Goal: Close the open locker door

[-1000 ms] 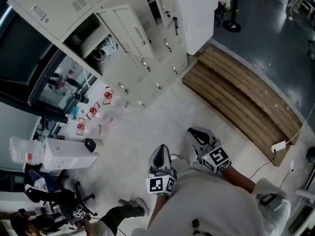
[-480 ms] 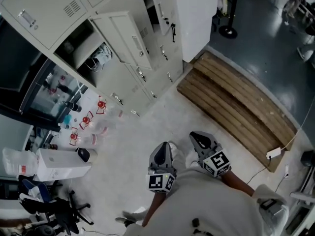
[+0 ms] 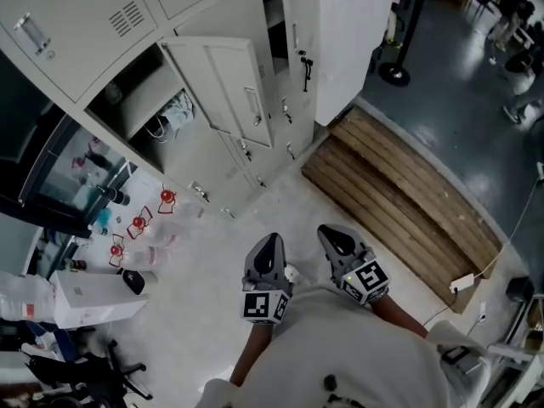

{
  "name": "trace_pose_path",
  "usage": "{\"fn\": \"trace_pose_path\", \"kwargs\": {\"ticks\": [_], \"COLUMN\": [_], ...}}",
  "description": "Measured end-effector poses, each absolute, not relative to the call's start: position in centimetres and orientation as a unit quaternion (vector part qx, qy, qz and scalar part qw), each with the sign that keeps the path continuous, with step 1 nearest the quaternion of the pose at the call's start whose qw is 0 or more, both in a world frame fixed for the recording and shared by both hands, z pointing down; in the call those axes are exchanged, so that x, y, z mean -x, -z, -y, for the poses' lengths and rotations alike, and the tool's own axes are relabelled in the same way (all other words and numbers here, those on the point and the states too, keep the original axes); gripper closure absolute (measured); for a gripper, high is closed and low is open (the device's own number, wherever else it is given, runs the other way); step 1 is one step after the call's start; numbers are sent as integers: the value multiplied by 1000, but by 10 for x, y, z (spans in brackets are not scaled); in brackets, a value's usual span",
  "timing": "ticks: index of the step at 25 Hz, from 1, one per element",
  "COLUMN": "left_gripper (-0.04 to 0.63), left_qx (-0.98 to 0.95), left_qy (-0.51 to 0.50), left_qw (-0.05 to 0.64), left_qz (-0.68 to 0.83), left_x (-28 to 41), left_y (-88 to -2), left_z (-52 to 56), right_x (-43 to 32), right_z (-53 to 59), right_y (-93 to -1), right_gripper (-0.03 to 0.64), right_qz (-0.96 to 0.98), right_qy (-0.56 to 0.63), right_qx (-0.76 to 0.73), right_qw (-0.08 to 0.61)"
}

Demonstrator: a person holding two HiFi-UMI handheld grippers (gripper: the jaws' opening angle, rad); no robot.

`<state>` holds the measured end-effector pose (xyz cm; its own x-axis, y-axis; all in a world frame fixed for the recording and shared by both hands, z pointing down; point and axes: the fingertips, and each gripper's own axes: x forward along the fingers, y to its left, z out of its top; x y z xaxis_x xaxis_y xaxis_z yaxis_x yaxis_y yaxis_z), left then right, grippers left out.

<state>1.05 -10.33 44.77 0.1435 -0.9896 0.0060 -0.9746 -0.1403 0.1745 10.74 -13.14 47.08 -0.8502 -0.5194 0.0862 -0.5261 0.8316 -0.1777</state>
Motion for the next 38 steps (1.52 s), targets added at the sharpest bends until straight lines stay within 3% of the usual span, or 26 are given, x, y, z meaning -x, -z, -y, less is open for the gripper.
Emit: {"fn": "trace_pose_path", "kwargs": {"ticks": [16, 38], "left_gripper": [588, 588], "left_qx": [-706, -517], "left_qy": [52, 75], "left_qw": [58, 12], "left_qz": [704, 853], "left_x": [59, 72], "left_y": [-442, -419], "left_z": [165, 274], "right_x": [-29, 35], "right_z": [212, 373], "right_y": [-471, -423], "right_gripper": [585, 564], "right_qz": [973, 996], "right_qy": [-94, -32], "right_qx": [-210, 88], "right_qw": [10, -6]}}
